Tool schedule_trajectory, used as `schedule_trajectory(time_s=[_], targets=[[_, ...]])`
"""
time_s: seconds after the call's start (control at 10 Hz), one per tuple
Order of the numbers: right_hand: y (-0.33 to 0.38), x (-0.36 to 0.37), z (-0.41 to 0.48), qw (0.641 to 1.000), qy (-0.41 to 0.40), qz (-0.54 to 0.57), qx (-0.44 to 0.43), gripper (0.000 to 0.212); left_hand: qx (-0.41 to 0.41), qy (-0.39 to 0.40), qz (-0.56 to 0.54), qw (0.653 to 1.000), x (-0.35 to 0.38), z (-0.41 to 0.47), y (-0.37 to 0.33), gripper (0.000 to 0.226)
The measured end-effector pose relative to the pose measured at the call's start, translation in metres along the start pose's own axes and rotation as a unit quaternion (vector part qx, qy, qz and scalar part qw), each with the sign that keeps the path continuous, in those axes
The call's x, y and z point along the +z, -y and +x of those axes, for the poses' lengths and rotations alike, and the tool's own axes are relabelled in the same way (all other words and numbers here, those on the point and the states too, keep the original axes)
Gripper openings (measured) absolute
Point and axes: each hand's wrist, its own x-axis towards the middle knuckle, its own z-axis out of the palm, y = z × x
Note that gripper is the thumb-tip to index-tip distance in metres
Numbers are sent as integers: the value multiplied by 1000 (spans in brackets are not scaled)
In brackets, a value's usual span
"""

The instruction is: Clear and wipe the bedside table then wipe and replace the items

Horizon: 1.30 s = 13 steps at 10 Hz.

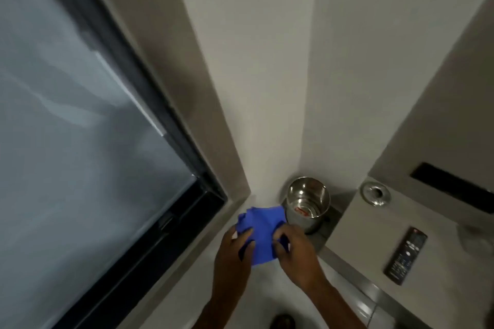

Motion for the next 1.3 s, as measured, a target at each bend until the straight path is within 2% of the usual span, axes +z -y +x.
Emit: schedule_trajectory(time_s=[0.1,0.2,0.3,0.4,0.5,0.6,0.7,0.8,0.9,1.0,1.1,1.2,1.3], targets=[[42,35,32,992,71,-72,-80,19,-11,-38,14,999,-33,4,31,44],[78,66,59,977,121,-119,-132,36,-23,-109,28,993,-43,17,57,74],[99,91,85,970,136,-154,-128,49,-43,-126,56,989,-43,51,70,53],[100,116,91,919,136,-333,-160,54,-90,-138,37,986,-48,65,73,45],[88,125,93,863,137,-460,-159,57,-84,-68,144,984,-54,65,82,50],[84,125,102,860,191,-462,-104,69,-51,-20,189,980,-42,69,100,78],[84,126,113,861,220,-450,-81,76,18,47,248,967,-32,67,107,75],[83,127,120,856,243,-451,-74,79,-16,107,255,961,-37,73,116,71],[86,121,117,847,251,-458,-98,80,25,90,246,965,-48,71,110,81],[82,105,105,871,230,-418,-120,81,31,72,260,962,-47,65,104,89],[76,75,93,890,204,-394,-103,81,-11,71,287,955,-38,63,101,91],[67,27,88,899,161,-399,-80,77,-16,60,297,953,-34,59,90,101],[50,-37,73,905,61,-421,-27,68,112,16,295,949,-18,38,60,98]])
